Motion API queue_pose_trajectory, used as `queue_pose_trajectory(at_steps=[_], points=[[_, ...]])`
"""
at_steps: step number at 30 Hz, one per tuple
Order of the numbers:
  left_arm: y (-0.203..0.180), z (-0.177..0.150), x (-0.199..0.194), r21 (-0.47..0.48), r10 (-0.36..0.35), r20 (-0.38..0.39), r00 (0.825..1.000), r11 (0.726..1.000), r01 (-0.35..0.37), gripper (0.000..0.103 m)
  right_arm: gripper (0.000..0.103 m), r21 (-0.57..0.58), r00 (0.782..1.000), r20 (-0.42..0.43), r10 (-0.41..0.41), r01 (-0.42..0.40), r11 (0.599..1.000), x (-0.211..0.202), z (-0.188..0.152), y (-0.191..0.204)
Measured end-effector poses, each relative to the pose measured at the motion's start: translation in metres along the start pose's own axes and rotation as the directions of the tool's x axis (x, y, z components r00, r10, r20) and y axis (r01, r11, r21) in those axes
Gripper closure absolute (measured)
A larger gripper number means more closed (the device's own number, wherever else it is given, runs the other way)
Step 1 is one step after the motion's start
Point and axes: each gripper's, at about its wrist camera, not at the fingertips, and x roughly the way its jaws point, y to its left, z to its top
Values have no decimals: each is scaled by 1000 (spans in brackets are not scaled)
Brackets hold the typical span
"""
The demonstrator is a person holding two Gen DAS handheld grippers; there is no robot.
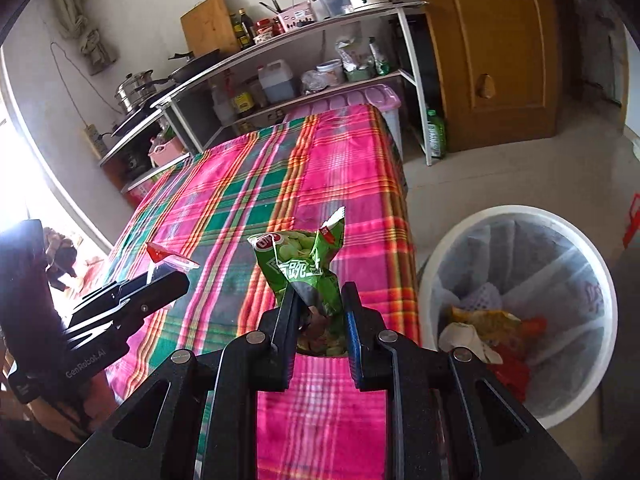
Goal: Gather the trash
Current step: 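Carry the clear cup and green snack bag in both tools over the white bin, then open both tools to drop the clear cup and green bag into the bin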
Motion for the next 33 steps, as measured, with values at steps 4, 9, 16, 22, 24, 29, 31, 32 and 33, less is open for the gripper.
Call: queue_pose_trajectory(at_steps=[4, 9, 16, 22, 24, 29, 31, 32, 33], points=[[-21, 4, 11, 28, -34, -12, 999, 999, 34, 73, 81, 40, 999, 21, -30, 29, 999, -15, -5, -23], [-48, 8, 25, 66, -78, -21, 997, 995, 79, 73, 81, 98, 997, 39, -72, 68, 993, -30, -10, -53], [-80, 14, 49, 103, -126, -45, 991, 986, 130, 73, 81, 166, 991, 52, -124, 114, 979, -45, -17, -89], [-104, 15, 68, 119, -157, -73, 985, 979, 165, 73, 81, 215, 986, 46, -161, 148, 965, -50, -24, -115], [-110, 14, 74, 125, -164, -85, 983, 977, 174, 73, 81, 229, 985, 41, -170, 157, 961, -50, -26, -121], [-127, 15, 88, 140, -185, -112, 976, 970, 200, 73, 81, 263, 981, 26, -191, 177, 948, -50, -32, -139], [-134, 14, 94, 144, -193, -126, 973, 967, 211, 73, 81, 273, 980, 18, -198, 185, 944, -50, -34, -145], [-137, 14, 97, 146, -197, -132, 971, 965, 216, 73, 81, 278, 980, 14, -200, 188, 942, -50, -35, -147], [-140, 13, 99, 150, -199, -139, 970, 964, 219, 73, 81, 282, 979, 10, -202, 191, 940, -49, -36, -149]])
